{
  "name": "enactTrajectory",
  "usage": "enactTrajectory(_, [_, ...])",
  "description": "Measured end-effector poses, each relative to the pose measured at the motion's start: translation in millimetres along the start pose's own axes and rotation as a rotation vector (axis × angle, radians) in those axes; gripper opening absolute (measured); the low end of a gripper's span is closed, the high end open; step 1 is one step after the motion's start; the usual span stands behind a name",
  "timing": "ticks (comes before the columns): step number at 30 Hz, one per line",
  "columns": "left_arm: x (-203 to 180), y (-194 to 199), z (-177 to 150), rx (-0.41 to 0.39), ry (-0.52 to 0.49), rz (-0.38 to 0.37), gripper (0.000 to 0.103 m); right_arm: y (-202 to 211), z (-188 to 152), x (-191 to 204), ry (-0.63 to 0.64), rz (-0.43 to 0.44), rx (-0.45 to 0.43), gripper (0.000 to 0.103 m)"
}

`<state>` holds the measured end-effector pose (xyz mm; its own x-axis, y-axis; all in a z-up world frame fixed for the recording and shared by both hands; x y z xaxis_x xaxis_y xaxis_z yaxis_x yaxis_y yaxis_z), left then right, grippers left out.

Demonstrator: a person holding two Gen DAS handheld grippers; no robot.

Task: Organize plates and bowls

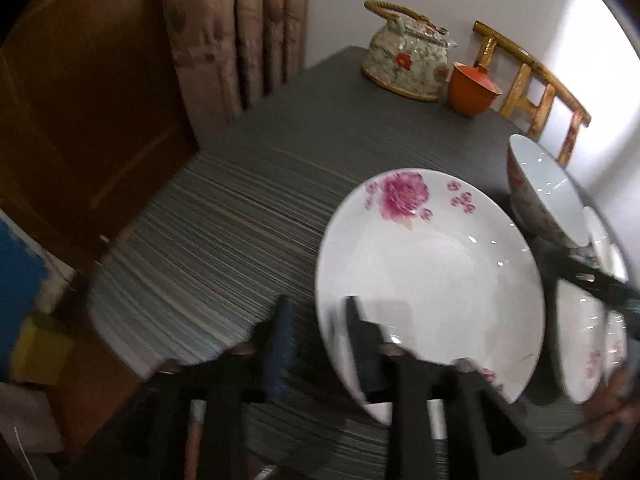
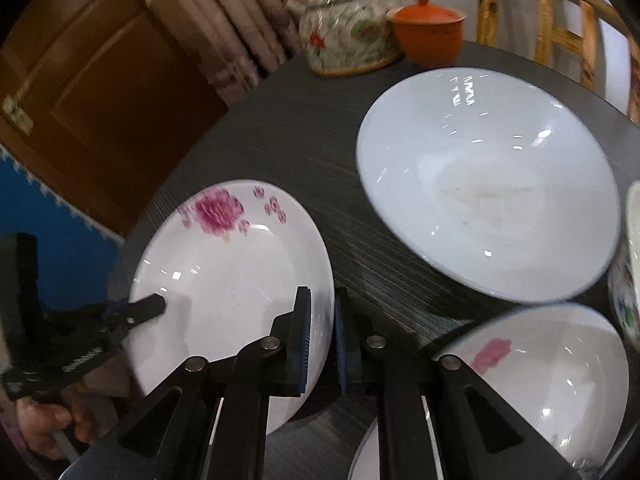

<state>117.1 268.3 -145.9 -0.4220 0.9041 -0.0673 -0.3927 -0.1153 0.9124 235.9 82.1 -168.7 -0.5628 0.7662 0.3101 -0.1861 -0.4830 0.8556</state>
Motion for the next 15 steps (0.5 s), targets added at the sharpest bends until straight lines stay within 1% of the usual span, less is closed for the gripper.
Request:
enactTrajectory(1, [1,6,1,-0.021,-0.006,0.03,0.044,12,-2,-2,-0.026,0.016,-0.034,0.02])
enactTrajectory(2, [0,12,3,-0.046,-0.019,0.039,0.044,23,-5,-4,-0.053,0.031,-0.057,0.021])
enactTrajectory(5, [-11,33,6,-0.119,-0.064,0.027,0.044,64,-26,-16,-0.156,0.118,-0.124,0.022])
enactTrajectory(6, [-19,41,6,-0.137,-0.081,0.0,0.044,81,-41,-22,-0.195,0.14,-0.144,0.022])
enactTrajectory(8, [-39,56,4,-0.158,-0.117,-0.105,0.044,108,-66,-33,-0.246,0.156,-0.173,0.022])
enactTrajectory(9, [-52,63,2,-0.159,-0.138,-0.173,0.044,121,-82,-40,-0.278,0.164,-0.19,0.022])
enactTrajectory(10, [-61,67,0,-0.155,-0.154,-0.21,0.044,129,-93,-46,-0.304,0.167,-0.193,0.022])
enactTrajectory(11, [-77,70,-5,-0.138,-0.19,-0.259,0.045,136,-107,-53,-0.336,0.167,-0.188,0.022])
enactTrajectory(13, [-98,69,-9,-0.105,-0.243,-0.312,0.046,145,-136,-67,-0.413,0.178,-0.186,0.022])
enactTrajectory(15, [-122,64,-14,-0.062,-0.298,-0.361,0.046,146,-156,-76,-0.468,0.188,-0.171,0.022])
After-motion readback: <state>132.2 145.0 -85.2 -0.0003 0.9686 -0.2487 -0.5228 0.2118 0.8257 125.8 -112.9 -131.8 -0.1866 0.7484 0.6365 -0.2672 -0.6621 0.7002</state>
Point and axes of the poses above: each gripper's, at about its wrist camera, not at the fingertips, and y roughly against the way its jaws point, x to its left, z to its top, the point moved 8 cm from there along -y, roughly the way its jaws point, and after that the axes turned 5 degrees about x, right-handed, at the moved point
